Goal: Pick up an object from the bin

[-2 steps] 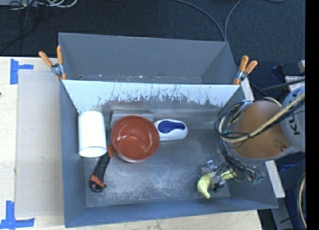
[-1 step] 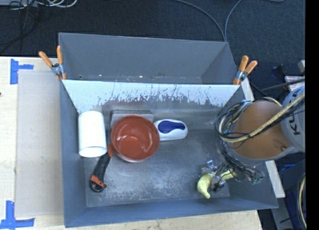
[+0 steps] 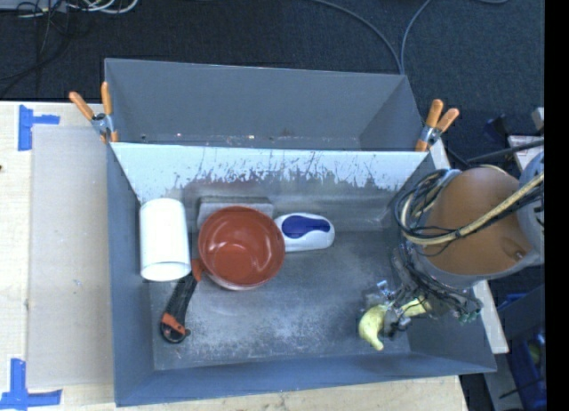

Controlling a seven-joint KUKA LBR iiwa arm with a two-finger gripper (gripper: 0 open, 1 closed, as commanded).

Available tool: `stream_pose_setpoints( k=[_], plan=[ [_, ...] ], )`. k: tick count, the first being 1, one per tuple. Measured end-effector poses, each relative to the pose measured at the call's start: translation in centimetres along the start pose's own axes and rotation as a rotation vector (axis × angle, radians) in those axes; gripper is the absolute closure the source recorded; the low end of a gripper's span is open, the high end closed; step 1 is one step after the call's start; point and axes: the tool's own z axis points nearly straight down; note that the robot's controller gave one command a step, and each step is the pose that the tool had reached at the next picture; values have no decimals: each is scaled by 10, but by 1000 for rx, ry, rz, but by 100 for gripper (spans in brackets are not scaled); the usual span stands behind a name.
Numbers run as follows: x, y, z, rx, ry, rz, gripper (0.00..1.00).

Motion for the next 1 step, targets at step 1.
stream_pose_setpoints(
  k=[1],
  plan=[
    [0,1,-41,0,-1,1,100]
  ],
)
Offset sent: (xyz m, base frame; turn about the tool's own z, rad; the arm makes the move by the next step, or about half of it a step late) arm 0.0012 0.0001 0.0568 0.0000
